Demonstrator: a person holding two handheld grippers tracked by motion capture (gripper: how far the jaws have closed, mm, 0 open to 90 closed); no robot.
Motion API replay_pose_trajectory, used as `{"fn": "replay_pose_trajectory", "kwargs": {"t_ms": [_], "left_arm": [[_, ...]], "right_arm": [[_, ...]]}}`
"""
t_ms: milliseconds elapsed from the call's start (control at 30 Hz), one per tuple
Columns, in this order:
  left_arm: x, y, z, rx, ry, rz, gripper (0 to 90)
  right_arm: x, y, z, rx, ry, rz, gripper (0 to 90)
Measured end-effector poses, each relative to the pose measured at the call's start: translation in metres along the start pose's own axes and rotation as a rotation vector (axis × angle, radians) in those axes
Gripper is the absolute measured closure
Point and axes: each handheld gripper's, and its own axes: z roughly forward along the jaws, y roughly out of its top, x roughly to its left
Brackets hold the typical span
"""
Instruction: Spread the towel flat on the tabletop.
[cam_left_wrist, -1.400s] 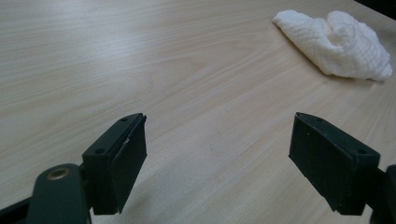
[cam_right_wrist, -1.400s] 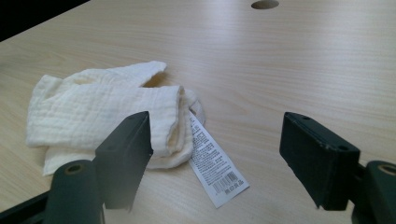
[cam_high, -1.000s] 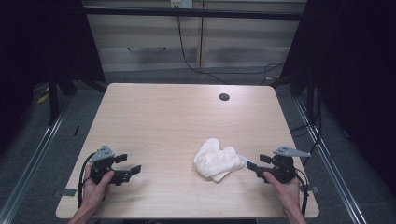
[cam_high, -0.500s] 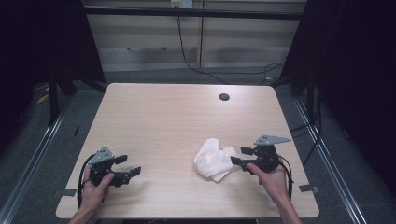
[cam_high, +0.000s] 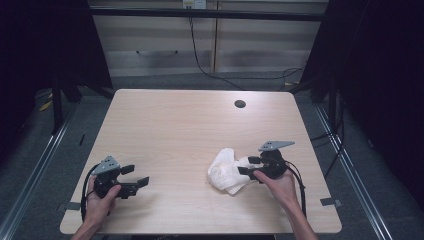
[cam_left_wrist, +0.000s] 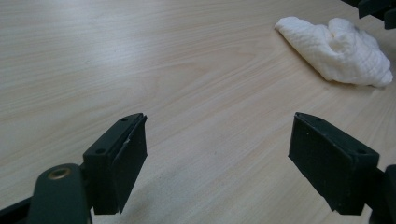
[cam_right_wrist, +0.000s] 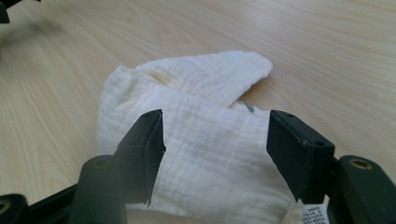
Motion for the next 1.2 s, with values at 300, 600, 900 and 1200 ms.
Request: {"fn": "replay_pose_trajectory", "kwargs": {"t_ms": [300, 600, 900, 1200], "left_arm": [[0.000, -0.001, 0.000, 0.000, -0.005, 0.001, 19.0], [0.000, -0.001, -0.001, -0.004, -0.004, -0.004, 19.0], [0.000, 0.000, 0.002, 0.007, -0.005, 0.005, 19.0], [-0.002, 0.000, 0.005, 0.020, -0.008, 0.015, 19.0]], "right_arm": [[-0.002, -0.008, 0.016, 0.059, -0.004, -0.007, 35.6], [0.003, -0.012, 0.030, 0.123, -0.058, -0.034, 47.0], [0.008, -0.012, 0.035, 0.118, -0.037, -0.039, 75.1], [0.029, -0.006, 0.052, 0.113, 0.017, -0.083, 75.9]]}}
